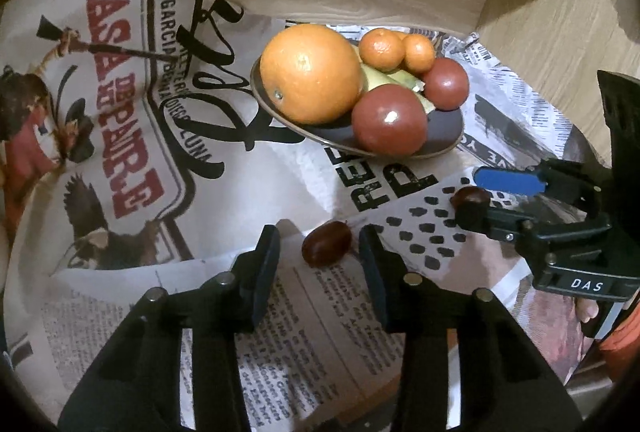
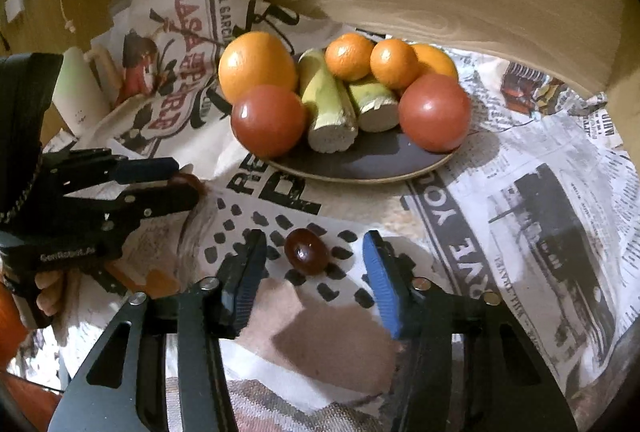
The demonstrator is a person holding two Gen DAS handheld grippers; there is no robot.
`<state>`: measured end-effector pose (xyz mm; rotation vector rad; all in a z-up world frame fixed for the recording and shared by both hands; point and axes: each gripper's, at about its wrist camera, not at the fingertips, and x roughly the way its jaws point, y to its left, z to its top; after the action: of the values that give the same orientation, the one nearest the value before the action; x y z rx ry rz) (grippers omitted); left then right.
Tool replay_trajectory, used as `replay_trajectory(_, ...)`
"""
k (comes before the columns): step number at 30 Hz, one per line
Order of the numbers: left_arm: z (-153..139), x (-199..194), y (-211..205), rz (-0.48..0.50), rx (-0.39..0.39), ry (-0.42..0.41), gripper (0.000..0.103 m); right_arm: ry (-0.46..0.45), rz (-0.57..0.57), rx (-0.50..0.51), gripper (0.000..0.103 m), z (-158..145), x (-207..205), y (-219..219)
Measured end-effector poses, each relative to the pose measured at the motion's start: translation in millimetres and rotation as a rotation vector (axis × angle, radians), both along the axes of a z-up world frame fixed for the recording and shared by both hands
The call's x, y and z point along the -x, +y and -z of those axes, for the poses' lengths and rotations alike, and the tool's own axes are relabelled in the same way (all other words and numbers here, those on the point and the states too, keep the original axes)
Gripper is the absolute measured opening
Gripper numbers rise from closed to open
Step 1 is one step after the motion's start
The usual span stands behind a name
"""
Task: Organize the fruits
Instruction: 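Grasp a dark red date with the left tool while the right tool grasps another date, then carry both held dates over the dark plate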
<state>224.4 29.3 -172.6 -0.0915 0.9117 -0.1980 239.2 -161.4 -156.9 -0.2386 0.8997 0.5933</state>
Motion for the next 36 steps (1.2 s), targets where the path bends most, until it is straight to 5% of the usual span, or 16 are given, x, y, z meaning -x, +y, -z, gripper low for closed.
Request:
replay_trajectory(6, 1.5, 0.5, -3.2, 0.010, -0.024, -0.010, 0.031, -0.005, -0.021, 0.004, 0.020, 1.1, 2.2, 2.5)
replay_trajectory(9, 2.5, -2.8, -6.0, 0.021, -0.016, -0.005, 0.024, -0.017, -0.026, 0.014, 0.019, 0.4, 3.8, 3.6)
replay_trajectory(19, -10.2, 5.4, 7.1, -0.004, -0.001, -0.032, 0.023, -0.064, -0.016, 0.005, 0.019, -15.1, 6.1, -2.1)
replay_trajectory(36, -82.0, -3.4, -1.1, 0.002, -0.001, -0.207, 0.023, -0.221, 0.023, -0.048, 0.019, -74.1, -5.5, -13.6)
